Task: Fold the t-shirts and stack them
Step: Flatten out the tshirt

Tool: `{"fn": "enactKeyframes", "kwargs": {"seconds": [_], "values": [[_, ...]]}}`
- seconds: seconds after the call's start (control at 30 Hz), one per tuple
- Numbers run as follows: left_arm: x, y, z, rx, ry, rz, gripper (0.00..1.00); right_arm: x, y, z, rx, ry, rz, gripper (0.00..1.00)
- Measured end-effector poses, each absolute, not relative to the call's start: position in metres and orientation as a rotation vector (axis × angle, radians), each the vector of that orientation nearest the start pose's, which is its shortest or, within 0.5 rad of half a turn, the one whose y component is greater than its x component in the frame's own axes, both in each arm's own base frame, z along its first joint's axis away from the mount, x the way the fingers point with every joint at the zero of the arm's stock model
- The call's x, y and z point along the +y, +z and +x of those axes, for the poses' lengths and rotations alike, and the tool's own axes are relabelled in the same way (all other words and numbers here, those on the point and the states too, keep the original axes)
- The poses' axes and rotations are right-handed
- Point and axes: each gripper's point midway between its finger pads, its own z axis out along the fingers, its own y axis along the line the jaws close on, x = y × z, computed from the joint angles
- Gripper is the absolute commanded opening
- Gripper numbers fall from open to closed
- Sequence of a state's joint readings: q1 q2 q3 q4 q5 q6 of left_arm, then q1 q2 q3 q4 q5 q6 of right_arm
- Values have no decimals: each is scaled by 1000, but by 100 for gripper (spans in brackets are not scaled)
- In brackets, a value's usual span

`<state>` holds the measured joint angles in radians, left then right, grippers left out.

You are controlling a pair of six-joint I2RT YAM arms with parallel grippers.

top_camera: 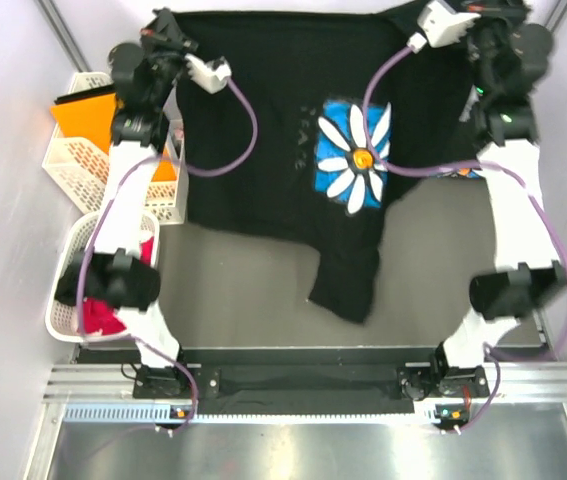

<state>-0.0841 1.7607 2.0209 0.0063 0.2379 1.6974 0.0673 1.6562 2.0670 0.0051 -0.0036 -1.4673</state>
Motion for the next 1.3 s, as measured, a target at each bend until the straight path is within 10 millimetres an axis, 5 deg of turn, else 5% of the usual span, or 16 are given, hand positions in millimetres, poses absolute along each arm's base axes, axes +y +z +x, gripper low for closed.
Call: {"fn": "enactKeyframes", "kwargs": {"seconds": [0.1,0.2,0.33,0.5,0.63,0.77,0.83,0.93,1.07,1.17,1.3], "values": [[-46,552,584,704,1245,1224,0,-9,605,531,892,-1269,-858,0],[-49,544,622,654,1294,1192,0,-11,611,568,818,-1355,-789,0],[-52,534,640,599,1340,1150,0,-13,611,579,753,-1437,-745,0],[-59,544,622,512,1373,1058,0,-16,625,545,674,-1489,-673,0],[-57,569,588,446,1407,950,0,-22,644,502,631,-1507,-584,0],[-51,572,546,405,1427,880,0,-27,630,461,656,-1469,-563,0],[-49,556,530,411,1424,873,0,-27,606,448,699,-1431,-591,0],[-46,504,520,477,1391,927,0,-25,546,447,829,-1334,-696,0],[-41,387,519,665,1290,1115,0,-13,435,460,1099,-1130,-960,0],[-35,303,507,829,1178,1298,0,-2,350,453,1313,-943,-1200,0],[-30,262,473,932,1059,1465,0,9,250,416,1572,-689,-1476,0]]}}
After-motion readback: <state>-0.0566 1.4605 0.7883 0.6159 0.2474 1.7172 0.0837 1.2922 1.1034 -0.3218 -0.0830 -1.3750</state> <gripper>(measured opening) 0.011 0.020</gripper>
